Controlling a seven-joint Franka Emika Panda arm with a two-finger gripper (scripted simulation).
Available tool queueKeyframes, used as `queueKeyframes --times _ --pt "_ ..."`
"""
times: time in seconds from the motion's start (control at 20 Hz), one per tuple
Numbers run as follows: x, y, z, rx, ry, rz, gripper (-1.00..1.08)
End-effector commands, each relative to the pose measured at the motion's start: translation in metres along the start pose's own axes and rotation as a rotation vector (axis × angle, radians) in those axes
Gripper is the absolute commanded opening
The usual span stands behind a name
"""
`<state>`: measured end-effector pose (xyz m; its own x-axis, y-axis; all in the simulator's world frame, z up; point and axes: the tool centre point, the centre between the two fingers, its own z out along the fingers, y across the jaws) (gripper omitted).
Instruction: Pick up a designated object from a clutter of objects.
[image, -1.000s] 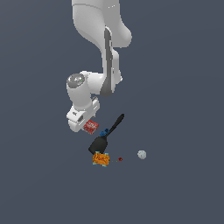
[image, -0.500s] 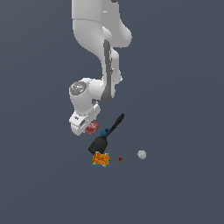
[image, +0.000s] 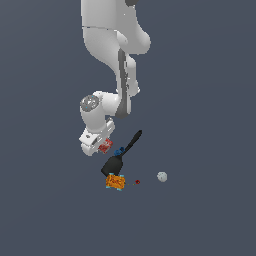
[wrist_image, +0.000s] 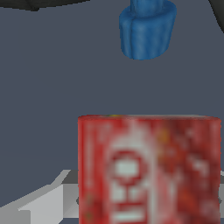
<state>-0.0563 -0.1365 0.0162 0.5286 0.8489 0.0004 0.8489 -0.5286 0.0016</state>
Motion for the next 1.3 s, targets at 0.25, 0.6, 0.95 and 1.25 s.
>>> queueKeyframes --times 0.25,0.6,0.95,1.25 --pt "0.0 0.0 0.0 0.0 0.0 0.0 -1.0" --pt "0.001 -0.002 -0.01 0.0 0.0 0.0 -1.0" --pt "0.003 -0.01 -0.041 0.0 0.0 0.0 -1.0" --pt "0.005 -0.019 -0.084 0.0 0.0 0.0 -1.0"
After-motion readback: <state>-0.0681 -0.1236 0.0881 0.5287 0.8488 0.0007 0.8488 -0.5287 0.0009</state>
